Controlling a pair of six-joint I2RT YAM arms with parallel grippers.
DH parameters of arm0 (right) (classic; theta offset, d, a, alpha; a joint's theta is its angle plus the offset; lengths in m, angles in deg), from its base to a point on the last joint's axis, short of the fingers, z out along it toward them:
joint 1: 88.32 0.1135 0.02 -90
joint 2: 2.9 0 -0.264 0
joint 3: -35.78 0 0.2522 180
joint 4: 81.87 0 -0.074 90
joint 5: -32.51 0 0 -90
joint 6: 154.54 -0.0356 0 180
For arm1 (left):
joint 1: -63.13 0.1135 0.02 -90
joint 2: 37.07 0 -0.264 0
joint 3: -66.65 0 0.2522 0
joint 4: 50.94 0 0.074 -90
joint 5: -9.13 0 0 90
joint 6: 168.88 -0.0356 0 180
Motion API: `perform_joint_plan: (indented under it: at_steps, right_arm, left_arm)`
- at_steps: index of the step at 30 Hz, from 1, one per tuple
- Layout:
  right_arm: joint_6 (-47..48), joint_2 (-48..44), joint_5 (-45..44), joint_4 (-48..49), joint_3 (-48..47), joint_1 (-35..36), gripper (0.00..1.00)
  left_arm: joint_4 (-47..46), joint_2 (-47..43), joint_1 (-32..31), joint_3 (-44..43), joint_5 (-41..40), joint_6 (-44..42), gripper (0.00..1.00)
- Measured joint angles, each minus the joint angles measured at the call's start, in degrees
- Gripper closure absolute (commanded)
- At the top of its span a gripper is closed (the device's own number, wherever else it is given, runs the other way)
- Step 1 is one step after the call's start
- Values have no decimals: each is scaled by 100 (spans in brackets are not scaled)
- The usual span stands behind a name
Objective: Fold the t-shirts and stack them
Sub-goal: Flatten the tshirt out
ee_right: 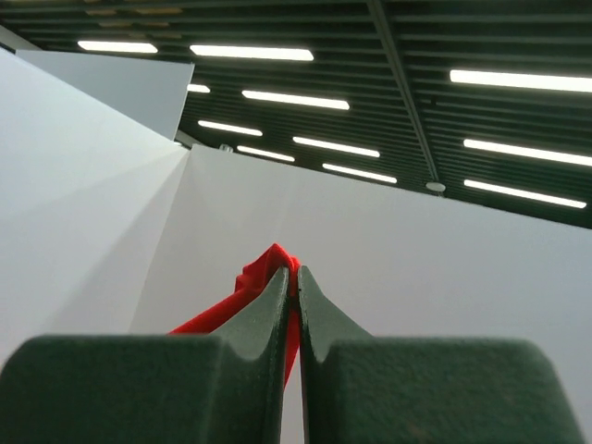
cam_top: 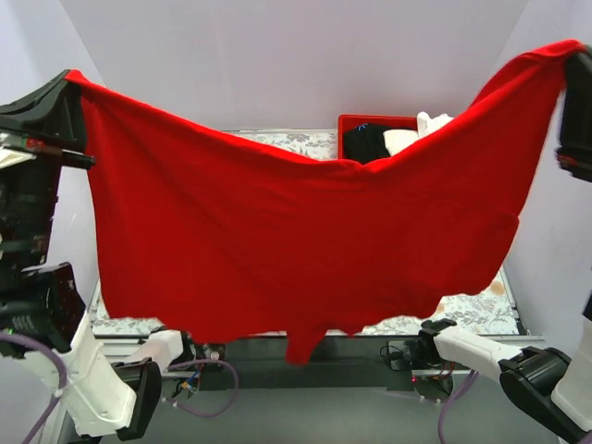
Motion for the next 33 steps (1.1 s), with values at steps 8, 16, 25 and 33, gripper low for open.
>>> perform_joint_plan:
  at_steps: [8, 16, 25, 33]
  right_arm:
    - [-48, 1060, -122, 767, 1473, 0, 99]
    - [48, 4293, -544, 1305, 1475, 85, 99]
    - [330, 7573, -1875, 1217, -42, 221, 17]
    - [407, 6299, -2096, 1322, 1626, 227, 12]
  left_arm:
    - [-922, 413, 0, 2796, -533, 232, 100]
    - [-1458, 2739, 319, 4129, -1305, 575, 90]
    - [-2044, 4291, 551, 4354, -1596, 1029, 4]
    - [-2500, 3696, 468, 4291, -1657, 1298, 2]
